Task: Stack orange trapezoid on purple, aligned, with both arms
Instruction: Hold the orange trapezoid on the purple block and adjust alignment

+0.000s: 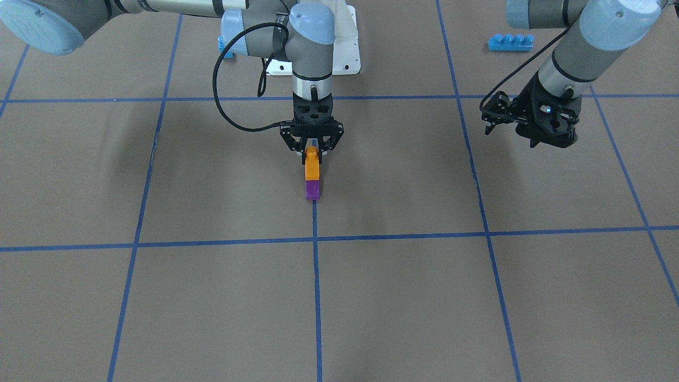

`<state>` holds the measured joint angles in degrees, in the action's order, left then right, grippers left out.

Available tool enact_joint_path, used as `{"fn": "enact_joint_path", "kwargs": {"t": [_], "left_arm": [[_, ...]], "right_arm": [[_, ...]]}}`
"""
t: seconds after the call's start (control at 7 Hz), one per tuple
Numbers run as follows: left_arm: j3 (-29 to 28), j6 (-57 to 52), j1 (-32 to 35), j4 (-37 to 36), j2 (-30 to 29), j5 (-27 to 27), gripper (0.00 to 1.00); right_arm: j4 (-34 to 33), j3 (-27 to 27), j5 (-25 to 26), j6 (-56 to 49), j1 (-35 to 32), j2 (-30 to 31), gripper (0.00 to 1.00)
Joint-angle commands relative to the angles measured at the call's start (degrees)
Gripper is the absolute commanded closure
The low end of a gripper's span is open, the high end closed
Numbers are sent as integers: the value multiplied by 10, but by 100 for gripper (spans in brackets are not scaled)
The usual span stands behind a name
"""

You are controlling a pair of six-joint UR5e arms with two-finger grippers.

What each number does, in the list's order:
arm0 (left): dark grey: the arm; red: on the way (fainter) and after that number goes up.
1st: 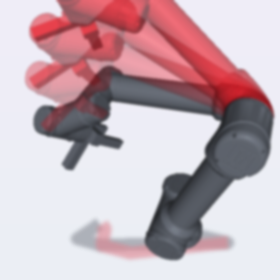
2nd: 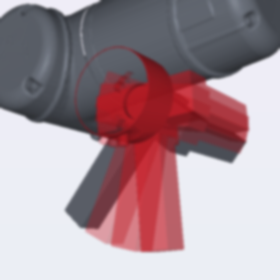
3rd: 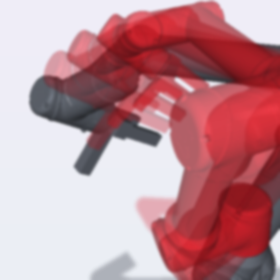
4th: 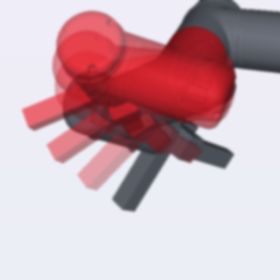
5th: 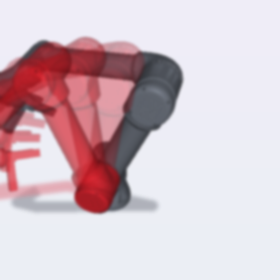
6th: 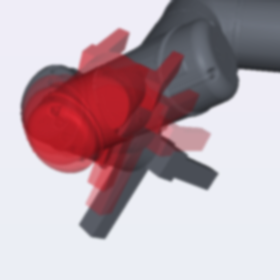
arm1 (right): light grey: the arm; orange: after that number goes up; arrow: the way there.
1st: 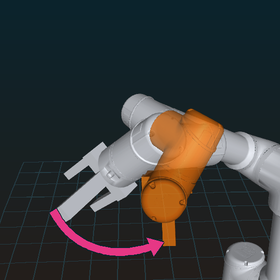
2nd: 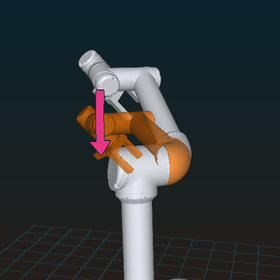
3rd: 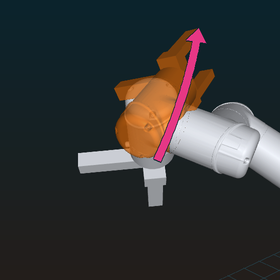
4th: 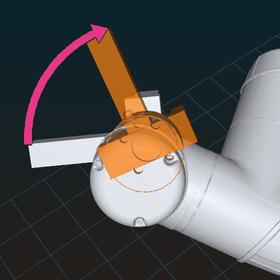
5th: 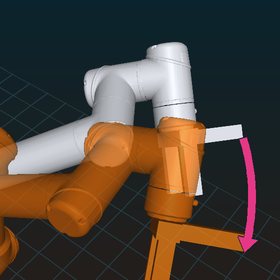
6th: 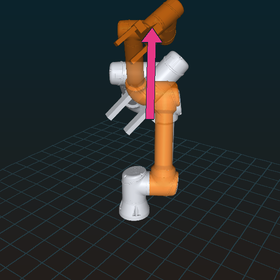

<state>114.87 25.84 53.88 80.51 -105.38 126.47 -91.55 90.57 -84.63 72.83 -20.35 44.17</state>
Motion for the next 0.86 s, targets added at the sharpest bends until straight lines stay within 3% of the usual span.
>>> {"fn": "enact_joint_path", "kwargs": {"t": [0.0,0.14,0.71], "left_arm": [[0,0,0,0,0,0,0],[0,0,0,0,0,0,0],[2,0,0,1,0,0,0]], "right_arm": [[2,-3,-1,-11,0,0,69],[2,-2,0,-5,0,0,2],[-1,6,-16,-8,-21,-4,1]]}}
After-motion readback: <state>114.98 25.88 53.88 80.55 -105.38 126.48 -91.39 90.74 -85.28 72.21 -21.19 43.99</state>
